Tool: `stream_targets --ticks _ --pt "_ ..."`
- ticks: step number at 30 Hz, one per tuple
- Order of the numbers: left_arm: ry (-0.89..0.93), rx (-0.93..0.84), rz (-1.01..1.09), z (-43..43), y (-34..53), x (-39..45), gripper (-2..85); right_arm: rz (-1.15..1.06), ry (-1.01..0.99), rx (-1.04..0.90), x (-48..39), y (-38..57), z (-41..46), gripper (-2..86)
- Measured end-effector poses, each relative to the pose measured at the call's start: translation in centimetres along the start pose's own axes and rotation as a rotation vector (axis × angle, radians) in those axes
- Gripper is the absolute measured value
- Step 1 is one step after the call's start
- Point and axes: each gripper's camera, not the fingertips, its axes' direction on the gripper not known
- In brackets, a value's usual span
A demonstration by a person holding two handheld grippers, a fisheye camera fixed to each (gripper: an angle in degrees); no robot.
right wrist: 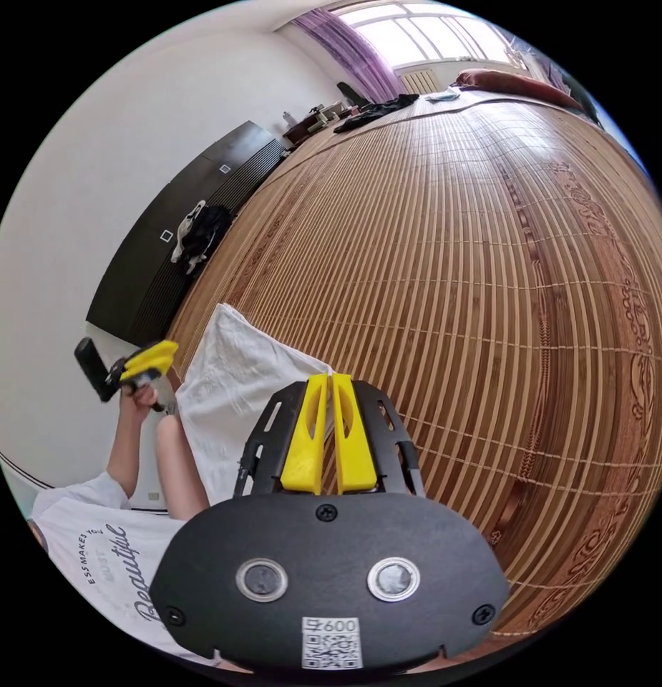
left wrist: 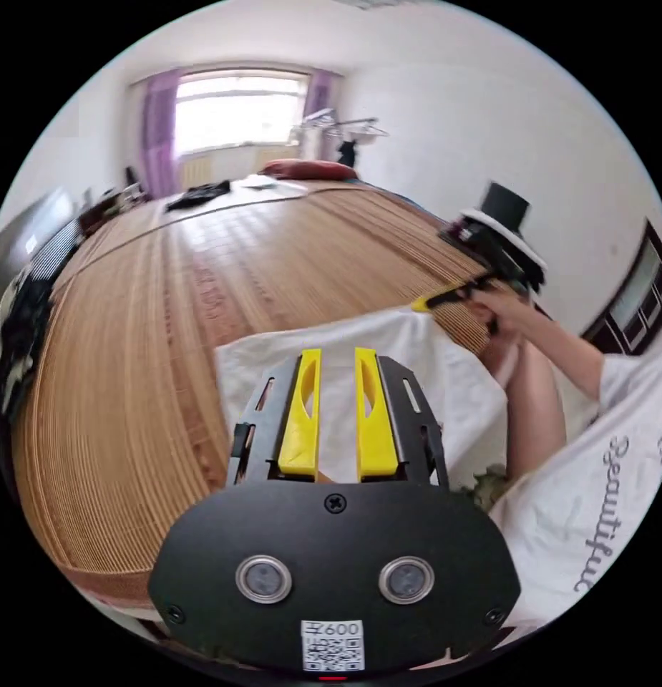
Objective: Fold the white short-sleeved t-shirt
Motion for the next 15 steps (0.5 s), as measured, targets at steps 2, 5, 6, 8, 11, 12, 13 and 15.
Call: stream_targets --ticks 2,5,6,8,11,12,13,15 --pt "0.031 0.013 0.074 1.2 -0.2 6.4 9.8 -0.004 -0.001 0.022 0.2 1.0 0.6 -0.9" --pt "0.092 -0.014 0.047 3.8 -0.9 13.1 11.5 0.016 -0.025 0.071 0.9 2.7 1.2 -0.9" --pt "0.09 -0.038 -0.013 4.8 -1.1 14.5 13.0 0.021 -0.03 0.081 1.1 3.0 1.3 -0.9" --pt "0.102 -0.011 -0.144 5.3 -1.0 16.1 14.7 0.035 -0.035 0.109 1.4 4.3 1.7 -0.9" --pt "0.013 0.064 -0.305 5.0 -0.3 18.6 15.3 0.04 -0.017 0.134 1.5 5.8 2.3 -0.9" --pt "-0.052 0.068 -0.31 5.0 -0.6 20.1 15.4 0.042 -0.014 0.136 1.5 6.1 2.4 -0.9" --pt "-0.088 0.055 -0.303 5.2 -0.8 20.9 15.4 0.045 -0.008 0.141 1.5 6.6 2.7 -0.9" --pt "-0.209 -0.027 -0.228 6.3 -2.0 24.2 15.2 0.045 0.008 0.145 1.5 7.4 3.0 -0.9"
